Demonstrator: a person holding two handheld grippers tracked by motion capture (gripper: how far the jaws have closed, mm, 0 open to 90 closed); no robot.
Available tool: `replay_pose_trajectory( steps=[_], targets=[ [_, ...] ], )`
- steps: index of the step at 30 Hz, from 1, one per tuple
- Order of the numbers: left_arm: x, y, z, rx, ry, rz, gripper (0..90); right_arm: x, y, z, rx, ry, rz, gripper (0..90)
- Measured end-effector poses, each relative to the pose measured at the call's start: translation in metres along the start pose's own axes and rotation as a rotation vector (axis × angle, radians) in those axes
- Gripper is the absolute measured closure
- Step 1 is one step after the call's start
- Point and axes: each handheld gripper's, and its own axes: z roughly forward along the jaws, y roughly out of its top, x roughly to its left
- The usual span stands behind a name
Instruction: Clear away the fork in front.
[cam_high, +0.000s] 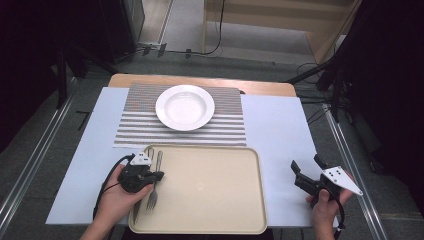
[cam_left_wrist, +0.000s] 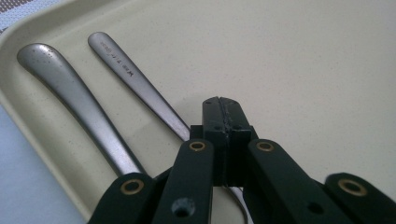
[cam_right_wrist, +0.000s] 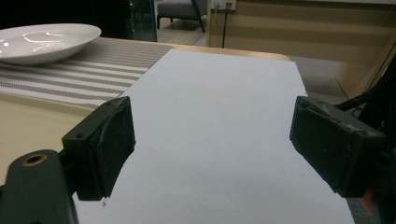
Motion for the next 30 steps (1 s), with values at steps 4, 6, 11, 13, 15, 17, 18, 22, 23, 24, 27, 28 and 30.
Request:
replay_pose_trajectory(
  steps=[4, 6, 11, 13, 15, 17, 18, 22, 23, 24, 27, 28, 30],
  targets=[
    [0.002, -0.001, 0.000, -0.012, -0.018, -0.014, 89.3, 0.000, 0.000, 0.000, 0.000, 0.000, 0.002, 14.9],
    [0.004, 0.000, -0.004, -0.041, -0.032, -0.032, 88.8, 0.000, 0.000, 0.000, 0.000, 0.000, 0.002, 14.9],
    [0.005, 0.002, -0.013, -0.120, -0.047, -0.048, 73.8, 0.000, 0.000, 0.000, -0.001, 0.001, 0.000, 14.9],
    [0.006, 0.003, -0.016, -0.144, -0.045, -0.055, 66.6, 0.000, 0.000, 0.000, -0.001, -0.002, 0.001, 14.9],
    [0.007, 0.005, -0.018, -0.164, -0.066, -0.070, 57.9, 0.000, 0.000, 0.001, -0.002, -0.003, 0.000, 14.9],
    [0.008, 0.006, -0.022, -0.179, -0.093, -0.078, 50.3, 0.001, 0.000, 0.001, -0.001, -0.002, -0.003, 14.9],
    [0.009, 0.007, -0.024, -0.198, -0.105, -0.086, 46.9, 0.001, 0.000, 0.001, -0.001, -0.003, -0.003, 14.9],
    [0.013, 0.011, -0.031, -0.256, -0.119, -0.126, 26.1, 0.001, 0.000, 0.000, -0.005, -0.005, -0.001, 14.8],
    [0.014, 0.011, -0.032, -0.260, -0.133, -0.119, 19.7, 0.001, 0.000, 0.000, -0.005, -0.005, 0.000, 14.8],
    [0.015, 0.012, -0.033, -0.269, -0.142, -0.123, 9.6, 0.001, 0.000, 0.000, -0.003, -0.005, 0.001, 14.8],
    [0.018, 0.013, -0.037, -0.302, -0.162, -0.125, 0.0, 0.003, -0.001, 0.000, -0.002, -0.002, -0.008, 14.7],
    [0.019, 0.014, -0.038, -0.311, -0.151, -0.128, 0.0, 0.003, -0.001, 0.001, -0.001, -0.003, -0.012, 14.7],
    [0.022, 0.017, -0.039, -0.312, -0.144, -0.137, 0.0, 0.004, -0.001, 0.001, 0.001, 0.002, -0.019, 14.6]
  ],
)
